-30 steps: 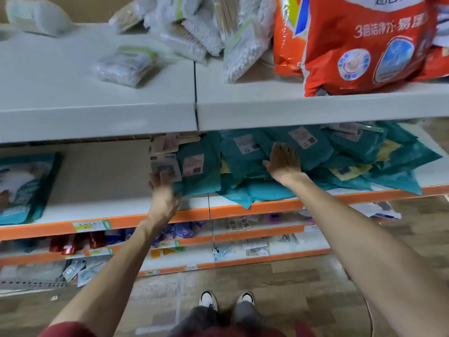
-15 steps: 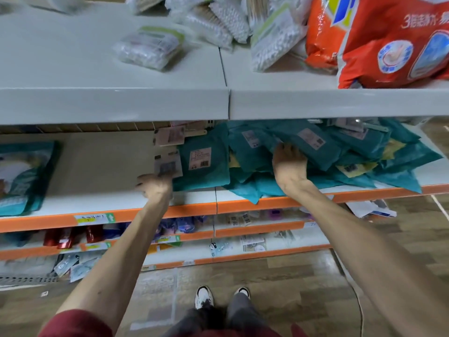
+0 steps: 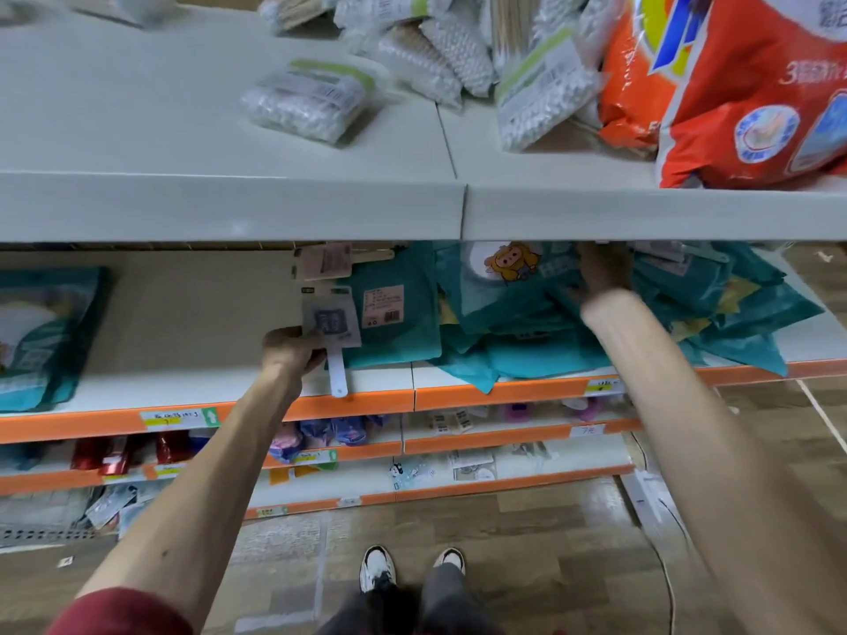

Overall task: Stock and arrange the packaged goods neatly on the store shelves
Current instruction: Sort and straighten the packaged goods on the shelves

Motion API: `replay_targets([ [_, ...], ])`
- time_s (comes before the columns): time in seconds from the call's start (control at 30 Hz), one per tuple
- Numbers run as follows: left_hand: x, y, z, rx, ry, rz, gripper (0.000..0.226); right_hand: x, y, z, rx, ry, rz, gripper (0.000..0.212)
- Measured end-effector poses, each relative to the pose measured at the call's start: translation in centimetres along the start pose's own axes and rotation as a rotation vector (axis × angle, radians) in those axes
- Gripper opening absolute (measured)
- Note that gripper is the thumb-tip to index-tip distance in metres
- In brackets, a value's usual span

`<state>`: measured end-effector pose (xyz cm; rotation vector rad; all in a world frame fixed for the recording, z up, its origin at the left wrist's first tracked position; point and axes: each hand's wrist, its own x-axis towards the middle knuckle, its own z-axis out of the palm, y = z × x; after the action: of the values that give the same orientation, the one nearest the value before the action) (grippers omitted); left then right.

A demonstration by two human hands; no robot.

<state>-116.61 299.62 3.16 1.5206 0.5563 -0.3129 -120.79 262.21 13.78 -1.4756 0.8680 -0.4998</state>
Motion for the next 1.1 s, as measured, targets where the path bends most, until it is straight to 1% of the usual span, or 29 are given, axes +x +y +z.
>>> replay_targets([
  [0.03,-0.2,0.2,-0.1,-0.004,-0.032,-0.004,0.015,-0.7,0.3,-0.4,0.053,-0.024,0.136,0.043],
  [0.1,0.0,-0.1,-0.3,-0.001,-0.052,0.002,0.027,-1.8,1.9,-1.2,0.161,-0.115,0.332,0.039],
  [0.17,0.0,-0.1,-0.5,0.019,-0.070,0.014,0.031,-2.6,3.8,-1.5,0.215,-0.172,0.458,0.038],
  [0.23,0.0,-0.1,-0.8,0.005,-0.087,0.014,0.028,-3.5,4.7,-1.0,0.167,-0.222,0.528,0.035],
  [0.33,-0.4,0.0,-1.1,-0.007,-0.085,0.018,0.024,-3.9,5.3,-0.3,0.016,-0.244,0.488,0.036],
  [0.43,-0.9,0.2,-1.5,-0.027,-0.088,0.019,0.018,-4.2,5.3,0.2,-0.023,-0.221,0.458,0.036],
  [0.5,-1.1,0.3,-1.9,-0.051,-0.091,0.014,0.017,-4.5,5.2,0.1,-0.006,-0.207,0.427,0.037],
  [0.67,-1.9,0.8,-2.1,-0.081,-0.116,0.024,0.019,-6.7,5.4,-0.8,-0.047,-0.218,0.255,0.036],
  [0.73,-3.0,0.8,-2.0,-0.084,-0.126,0.043,0.019,-8.2,5.5,-1.5,-0.100,-0.251,0.208,0.031],
  [0.83,-5.2,0.9,-2.4,-0.089,-0.119,0.070,0.017,-10.1,5.9,-2.5,-0.130,-0.273,0.179,0.017],
  [0.97,-8.2,0.3,-5.2,-0.106,-0.112,0.096,0.014,-13.9,6.0,-3.2,-0.113,-0.286,0.161,0.016],
  [1.1,-10.5,-1.3,-10.0,-0.043,-0.111,0.109,0.010,-19.1,6.8,-3.1,-0.067,-0.329,0.159,0.017],
])
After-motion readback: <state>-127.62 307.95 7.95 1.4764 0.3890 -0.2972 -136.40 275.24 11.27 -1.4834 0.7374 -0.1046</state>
